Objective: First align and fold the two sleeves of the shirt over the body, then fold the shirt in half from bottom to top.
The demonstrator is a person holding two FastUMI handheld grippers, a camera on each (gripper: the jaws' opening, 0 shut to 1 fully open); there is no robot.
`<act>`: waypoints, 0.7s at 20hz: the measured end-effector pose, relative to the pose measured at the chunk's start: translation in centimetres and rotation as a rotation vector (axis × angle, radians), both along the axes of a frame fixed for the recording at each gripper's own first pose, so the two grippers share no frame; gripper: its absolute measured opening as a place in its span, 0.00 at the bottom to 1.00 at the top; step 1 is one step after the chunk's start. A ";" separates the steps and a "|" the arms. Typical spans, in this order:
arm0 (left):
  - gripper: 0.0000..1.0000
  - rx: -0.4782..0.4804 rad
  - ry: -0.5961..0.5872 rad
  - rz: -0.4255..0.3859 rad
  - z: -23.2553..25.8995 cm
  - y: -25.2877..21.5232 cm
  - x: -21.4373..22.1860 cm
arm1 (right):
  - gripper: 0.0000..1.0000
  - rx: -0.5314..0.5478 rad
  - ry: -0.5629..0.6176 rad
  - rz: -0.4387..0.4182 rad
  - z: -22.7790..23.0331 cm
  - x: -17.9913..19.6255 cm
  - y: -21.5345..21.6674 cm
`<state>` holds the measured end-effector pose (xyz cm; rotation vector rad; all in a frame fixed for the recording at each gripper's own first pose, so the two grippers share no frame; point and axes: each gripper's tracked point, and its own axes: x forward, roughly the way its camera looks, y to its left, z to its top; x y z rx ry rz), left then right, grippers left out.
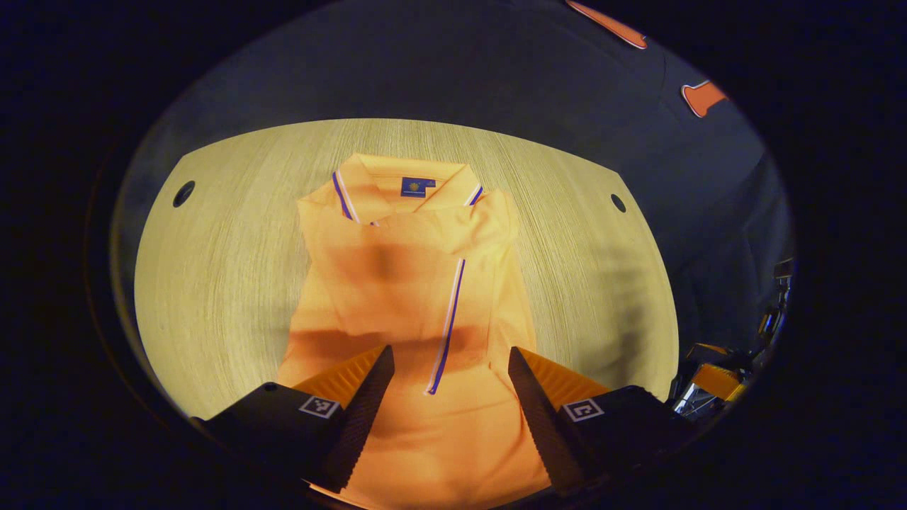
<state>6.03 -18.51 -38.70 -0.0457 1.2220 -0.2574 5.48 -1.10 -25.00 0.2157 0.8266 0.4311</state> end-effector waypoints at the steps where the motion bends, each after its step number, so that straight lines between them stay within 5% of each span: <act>1: 0.98 0.014 -0.013 -0.007 0.7 0.7 -0.6 | 0.98 -0.007 -0.002 0.009 -0.1 -0.4 0.7; 14: 0.99 0.025 -0.133 0.067 8.7 11.8 -17.2 | 0.98 -0.216 0.025 0.052 -3.5 -11.5 6.2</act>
